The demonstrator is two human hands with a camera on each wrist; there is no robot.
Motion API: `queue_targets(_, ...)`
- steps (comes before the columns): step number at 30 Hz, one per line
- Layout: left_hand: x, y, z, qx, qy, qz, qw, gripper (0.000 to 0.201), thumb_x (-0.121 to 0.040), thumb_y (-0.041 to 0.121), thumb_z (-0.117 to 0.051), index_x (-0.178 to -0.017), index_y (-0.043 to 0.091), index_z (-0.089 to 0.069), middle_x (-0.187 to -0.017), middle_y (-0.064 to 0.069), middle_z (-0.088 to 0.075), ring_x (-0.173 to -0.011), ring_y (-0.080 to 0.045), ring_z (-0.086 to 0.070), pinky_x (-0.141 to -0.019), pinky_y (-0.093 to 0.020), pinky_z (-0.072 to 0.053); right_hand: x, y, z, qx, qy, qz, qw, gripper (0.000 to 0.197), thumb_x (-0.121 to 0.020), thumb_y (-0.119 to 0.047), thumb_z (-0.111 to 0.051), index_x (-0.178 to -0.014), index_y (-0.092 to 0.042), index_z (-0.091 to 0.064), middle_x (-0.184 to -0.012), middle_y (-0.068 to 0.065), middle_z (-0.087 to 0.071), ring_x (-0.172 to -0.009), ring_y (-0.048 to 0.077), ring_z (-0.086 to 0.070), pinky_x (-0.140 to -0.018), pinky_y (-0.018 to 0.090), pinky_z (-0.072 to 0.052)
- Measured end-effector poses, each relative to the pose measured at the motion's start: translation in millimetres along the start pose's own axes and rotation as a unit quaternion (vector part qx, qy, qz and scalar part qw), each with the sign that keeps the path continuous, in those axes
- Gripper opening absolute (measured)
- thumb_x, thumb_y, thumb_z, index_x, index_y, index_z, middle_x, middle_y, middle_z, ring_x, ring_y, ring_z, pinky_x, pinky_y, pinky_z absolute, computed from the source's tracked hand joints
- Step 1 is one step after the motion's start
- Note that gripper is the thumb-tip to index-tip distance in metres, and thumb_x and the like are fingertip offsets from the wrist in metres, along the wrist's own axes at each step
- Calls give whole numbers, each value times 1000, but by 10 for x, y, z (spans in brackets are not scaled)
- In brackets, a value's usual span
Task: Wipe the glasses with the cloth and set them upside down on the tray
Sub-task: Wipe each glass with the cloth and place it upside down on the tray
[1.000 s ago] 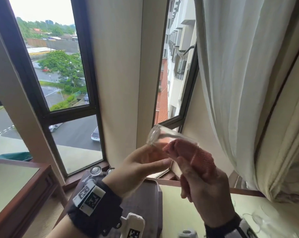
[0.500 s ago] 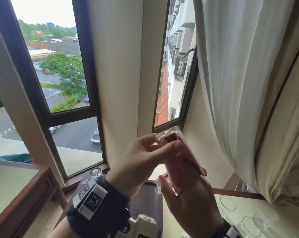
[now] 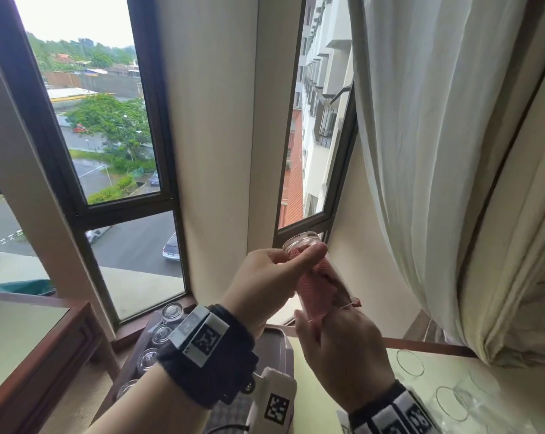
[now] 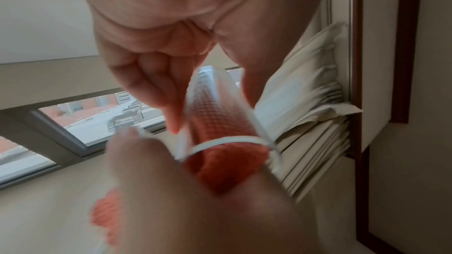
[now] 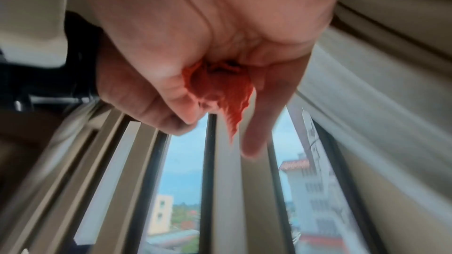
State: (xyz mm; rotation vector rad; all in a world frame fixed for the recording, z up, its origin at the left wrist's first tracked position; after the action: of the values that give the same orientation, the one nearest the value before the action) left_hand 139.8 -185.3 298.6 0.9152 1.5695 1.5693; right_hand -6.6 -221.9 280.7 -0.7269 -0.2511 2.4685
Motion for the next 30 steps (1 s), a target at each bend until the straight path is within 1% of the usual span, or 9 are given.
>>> queue_targets(3,54,-68,-4,137,-63,-41,988,63,-82,49,-86,-110,-6,-73,-105,-28,-73,-95,-35,-72,-97,-47,-60,39,-74,94,-176,-7,-35,984,22,-86,-44,-69,-103,-32,-60,-75,-10,-68,-59,15,-65,-56,27,-58)
queue_targets(8,151,-100,-11,265,-158,-80,948,76,-88,38,-85,-137,-12,-57,-128,-30,-59,-119,-39,-58,-113,-56,-43,99,-195,254,-560,-132,-129,807,20,-85,-22,-80,-94,-7,-69,-73,16,-72,-64,30,-72,-44,33,-55)
queue_targets(10,120,-43,-1,213,-108,-77,968,49,-87,37,-83,-118,0,-75,-113,-23,-71,-107,-31,-69,-102,-43,-57,84,-118,156,-518,-96,-126,841,21,-89,-32,-75,-102,-18,-67,-72,9,-73,-67,22,-74,-44,32,-56)
queue_targets(13,85,39,-1,91,-17,-44,995,47,-86,51,-84,-99,6,-82,-104,-24,-78,-99,-38,-75,-95,-44,-63,29,51,35,-137,7,3,991,27,-91,-42,-71,-78,-19,-65,-56,-8,-62,-49,12,-62,-46,6,-40)
queue_targets(18,91,34,-32,33,-18,-47,998,65,-73,63,-84,-97,3,-80,-105,-30,-74,-96,-40,-73,-103,-61,-55,61,-35,8,-115,34,-2,993,24,-82,-20,-72,-100,-29,-60,-72,-1,-67,-54,16,-62,-53,30,-57)
queue_targets(21,210,42,-21,207,-106,-88,969,60,-85,41,-87,-119,-6,-71,-111,-26,-71,-104,-31,-69,-101,-46,-57,128,-123,154,-472,-67,-81,875,26,-84,-17,-77,-106,-27,-66,-74,8,-70,-64,30,-69,-47,44,-58)
queue_targets(26,293,95,-76,318,-229,-122,912,77,-98,31,-74,-151,-13,-39,-132,-27,-63,-121,-34,-65,-108,-49,-51,144,-310,275,-833,-182,-49,521,63,-85,-37,-70,-140,-13,-51,-98,27,-61,-53,26,-63,-37,22,-45)
queue_targets(28,270,81,-77,323,-223,-113,913,81,-98,32,-74,-156,-8,-35,-139,-27,-60,-125,-35,-62,-112,-51,-47,94,-284,241,-857,-157,-64,487,65,-91,-43,-63,-146,-14,-46,-118,21,-62,-46,17,-61,-37,20,-43)
queue_targets(30,238,9,-48,311,-205,-95,923,74,-100,34,-70,-159,2,-38,-148,-27,-55,-135,-35,-56,-116,-52,-42,39,-214,213,-828,-110,-120,536,57,-92,-43,-60,-142,-17,-53,-107,19,-61,-37,12,-50,-33,17,-37)
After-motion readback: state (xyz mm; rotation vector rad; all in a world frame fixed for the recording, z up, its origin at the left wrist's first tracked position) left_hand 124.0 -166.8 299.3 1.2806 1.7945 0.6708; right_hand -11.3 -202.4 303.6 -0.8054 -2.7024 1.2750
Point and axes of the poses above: each hand's wrist, its own x-axis away from the middle knuckle, its own z-axis out of the back of the hand, y = z × x, the point moved 3 cm from there along -x, towards the middle knuckle
